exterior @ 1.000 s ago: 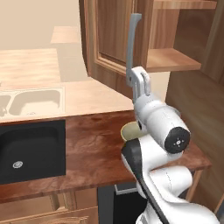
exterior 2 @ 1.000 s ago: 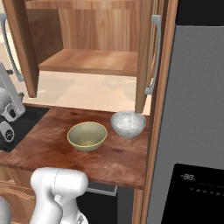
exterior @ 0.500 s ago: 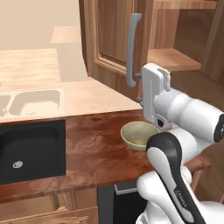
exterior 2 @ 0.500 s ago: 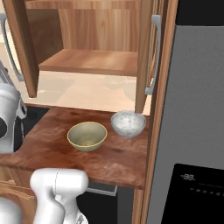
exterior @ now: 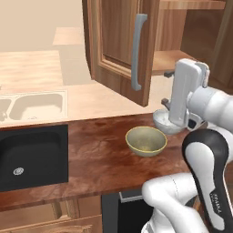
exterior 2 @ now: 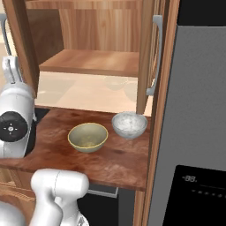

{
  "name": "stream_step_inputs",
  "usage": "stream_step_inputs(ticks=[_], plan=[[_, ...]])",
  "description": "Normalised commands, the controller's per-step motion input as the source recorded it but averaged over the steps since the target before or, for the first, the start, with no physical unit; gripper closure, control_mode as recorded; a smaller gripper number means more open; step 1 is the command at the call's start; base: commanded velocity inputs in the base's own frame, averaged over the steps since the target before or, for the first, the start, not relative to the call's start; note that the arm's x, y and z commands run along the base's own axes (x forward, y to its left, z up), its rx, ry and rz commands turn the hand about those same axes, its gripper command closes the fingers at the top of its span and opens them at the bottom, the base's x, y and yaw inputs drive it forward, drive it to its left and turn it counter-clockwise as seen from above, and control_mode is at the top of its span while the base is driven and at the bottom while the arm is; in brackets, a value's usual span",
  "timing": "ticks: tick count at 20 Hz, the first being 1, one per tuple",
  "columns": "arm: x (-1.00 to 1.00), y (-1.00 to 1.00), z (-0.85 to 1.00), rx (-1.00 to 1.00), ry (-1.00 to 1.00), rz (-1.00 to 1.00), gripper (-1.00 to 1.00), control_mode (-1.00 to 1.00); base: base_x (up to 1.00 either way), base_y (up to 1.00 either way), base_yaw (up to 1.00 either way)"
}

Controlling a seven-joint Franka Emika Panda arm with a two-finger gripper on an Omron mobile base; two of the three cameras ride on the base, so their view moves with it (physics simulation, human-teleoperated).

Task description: Open the cabinet. Pick the bowls from the counter and place them in the cabinet. Then close the cabinet.

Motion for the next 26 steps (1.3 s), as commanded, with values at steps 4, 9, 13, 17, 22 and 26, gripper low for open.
stream_step_inputs(ticks=[4,9,13,17,22,26], plan=[[-0.03,-0.49,0.0,0.21,0.0,0.11,-1.0,-1.0,0.0,0.0,0.0],[0.04,-0.23,0.0,0.17,0.01,0.06,-1.0,-1.0,0.0,0.0,0.0],[0.29,-0.04,0.0,0.22,0.04,0.1,-1.0,-1.0,0.0,0.0,0.0],[0.35,0.0,-0.01,0.14,0.0,0.13,-1.0,-1.0,0.0,0.0,0.0],[0.44,0.0,0.0,0.1,0.01,0.15,-1.0,-1.0,0.0,0.0,0.0],[0.48,0.0,0.0,0.05,0.0,0.16,-1.0,-1.0,0.0,0.0,0.0]])
